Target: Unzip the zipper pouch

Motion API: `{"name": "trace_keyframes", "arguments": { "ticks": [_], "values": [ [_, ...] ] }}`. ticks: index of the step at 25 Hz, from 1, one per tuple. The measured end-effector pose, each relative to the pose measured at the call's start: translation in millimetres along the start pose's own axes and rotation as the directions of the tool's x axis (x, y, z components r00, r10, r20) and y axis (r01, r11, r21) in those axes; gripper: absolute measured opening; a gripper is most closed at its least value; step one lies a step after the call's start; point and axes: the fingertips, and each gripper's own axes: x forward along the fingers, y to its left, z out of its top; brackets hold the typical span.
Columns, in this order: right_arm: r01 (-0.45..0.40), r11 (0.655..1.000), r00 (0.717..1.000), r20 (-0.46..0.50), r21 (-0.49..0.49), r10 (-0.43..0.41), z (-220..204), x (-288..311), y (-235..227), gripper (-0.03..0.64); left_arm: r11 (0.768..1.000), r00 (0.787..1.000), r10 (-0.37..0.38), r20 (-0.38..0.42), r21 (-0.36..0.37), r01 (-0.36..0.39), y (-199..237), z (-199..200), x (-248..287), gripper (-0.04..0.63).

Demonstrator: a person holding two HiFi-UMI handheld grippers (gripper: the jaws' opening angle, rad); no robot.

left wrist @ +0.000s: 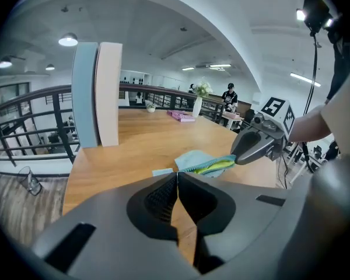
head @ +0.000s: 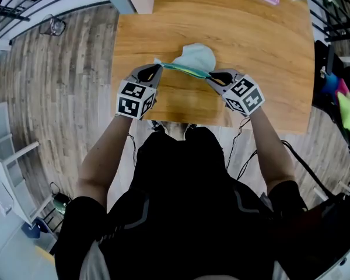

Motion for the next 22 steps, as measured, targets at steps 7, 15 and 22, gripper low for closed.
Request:
{"name": "trace_keyframes", "arguments": {
  "ticks": [7,15,22],
  "values": [
    [-0.044,0.985,0.998,-0.038,0.169,0.051,-41,25,4,0.061,0.999,0.988,-0.04,-0.15,-0.016,0.038,-9,-54,14,0.032],
    [-0.087,0.958,0.988,-0.102,0.273,0.119,-66,42,21,0.063,0.995,0.965,-0.066,-0.253,-0.083,0.046,-12,-102,16,0.032],
    [-0.059,0.958,0.983,-0.153,0.28,0.105,-78,49,26,0.063,0.995,0.952,-0.08,-0.296,-0.078,0.059,-15,-119,18,0.032]
  ]
}}
